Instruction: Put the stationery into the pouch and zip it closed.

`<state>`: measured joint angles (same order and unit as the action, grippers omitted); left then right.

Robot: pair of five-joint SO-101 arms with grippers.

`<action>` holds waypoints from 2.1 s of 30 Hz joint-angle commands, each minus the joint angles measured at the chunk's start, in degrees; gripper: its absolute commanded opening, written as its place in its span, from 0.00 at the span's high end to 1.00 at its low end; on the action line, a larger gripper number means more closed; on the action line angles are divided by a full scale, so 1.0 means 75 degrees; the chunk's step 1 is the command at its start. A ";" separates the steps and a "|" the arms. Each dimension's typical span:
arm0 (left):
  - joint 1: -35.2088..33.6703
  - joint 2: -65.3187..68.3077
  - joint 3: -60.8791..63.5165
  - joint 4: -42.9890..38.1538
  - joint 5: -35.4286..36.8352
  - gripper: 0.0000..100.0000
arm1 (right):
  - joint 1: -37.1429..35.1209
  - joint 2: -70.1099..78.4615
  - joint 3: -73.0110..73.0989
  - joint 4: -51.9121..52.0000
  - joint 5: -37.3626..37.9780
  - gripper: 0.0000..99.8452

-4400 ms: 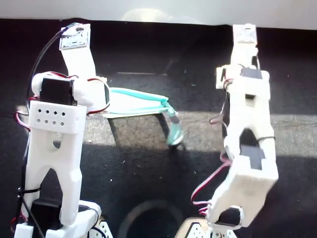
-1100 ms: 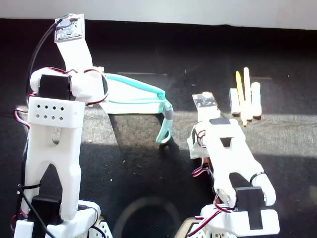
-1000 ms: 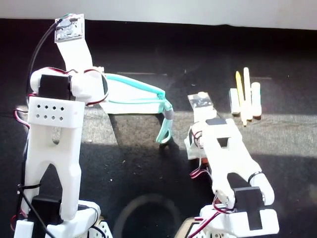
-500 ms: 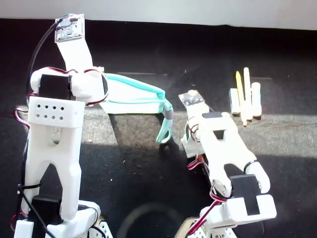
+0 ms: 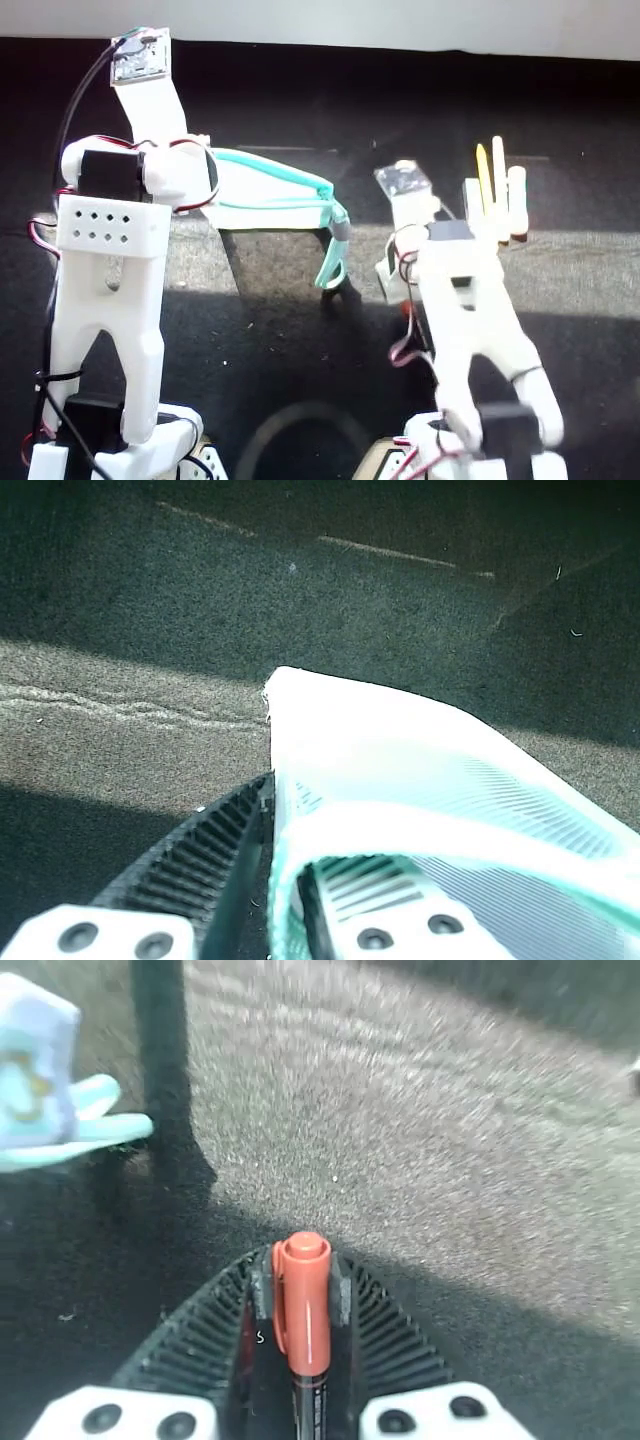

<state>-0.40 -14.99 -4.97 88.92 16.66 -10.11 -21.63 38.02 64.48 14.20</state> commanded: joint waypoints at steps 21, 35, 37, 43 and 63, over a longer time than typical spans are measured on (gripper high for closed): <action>0.1073 -0.0053 -0.1506 0.0129 0.1887 0.99 | 0.0064 -0.4015 -0.5116 -0.1377 -0.2075 0.99; 0.1858 0.0041 -0.1108 0.0375 0.2251 0.99 | -0.1659 -0.3241 -0.6886 -0.1366 -0.2110 0.99; 0.1940 0.0088 -0.1108 0.0258 0.2251 0.99 | -0.1834 -0.3229 -0.6863 -0.1342 -0.2110 0.99; 0.2303 0.0990 -0.1295 0.0281 0.2274 0.99 | -0.1975 -0.2760 -0.6582 -0.1366 -0.2110 0.99; 0.2491 0.1799 -0.2807 0.1137 0.2274 0.99 | -0.1096 -0.1459 -0.4976 -0.2936 -0.2098 0.99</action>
<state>17.71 -1.10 -23.25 96.31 33.01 -20.04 -32.97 -0.84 47.43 -1.27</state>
